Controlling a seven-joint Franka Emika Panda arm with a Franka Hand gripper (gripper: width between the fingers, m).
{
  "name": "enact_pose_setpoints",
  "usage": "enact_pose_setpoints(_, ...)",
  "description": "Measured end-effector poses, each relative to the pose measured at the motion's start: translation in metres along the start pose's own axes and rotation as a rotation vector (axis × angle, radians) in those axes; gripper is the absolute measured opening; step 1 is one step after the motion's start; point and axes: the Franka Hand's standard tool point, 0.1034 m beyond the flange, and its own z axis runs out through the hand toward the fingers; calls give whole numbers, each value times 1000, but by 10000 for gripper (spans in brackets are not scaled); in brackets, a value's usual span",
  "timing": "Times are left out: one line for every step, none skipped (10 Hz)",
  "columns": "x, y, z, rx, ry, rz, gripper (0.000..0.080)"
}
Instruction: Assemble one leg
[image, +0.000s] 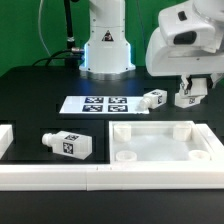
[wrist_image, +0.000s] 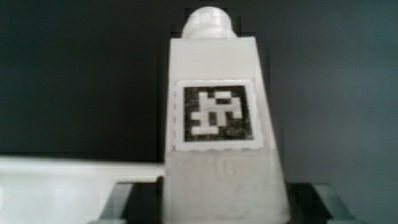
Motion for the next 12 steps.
enact_pose_setpoints(2, -1, -2, 6, 77, -2, 285)
enact_pose_setpoints(6, 2, -18, 8, 123, -48, 285)
enact_pose_setpoints(19, 7, -45, 14, 179, -77, 285)
enact_pose_setpoints(32, 7, -60, 19, 253, -80, 285)
enact_pose_setpoints(37, 5, -66, 23, 317, -82, 285)
enact_pose_setpoints(37, 5, -62, 25, 368, -81, 285)
enact_pose_setpoints(41, 6, -64, 29, 462, -81, 285)
enact_pose_setpoints(43, 7, -63, 30, 530, -86, 285)
enact_pose_setpoints(51, 13, -57, 21, 603, -113, 285)
enact_pose_setpoints(65, 16, -64, 22, 702, -112, 285)
enact_pose_setpoints(74, 19, -69, 8, 755, -148, 285)
enact_pose_setpoints(85, 23, -80, -11, 864, -182, 285)
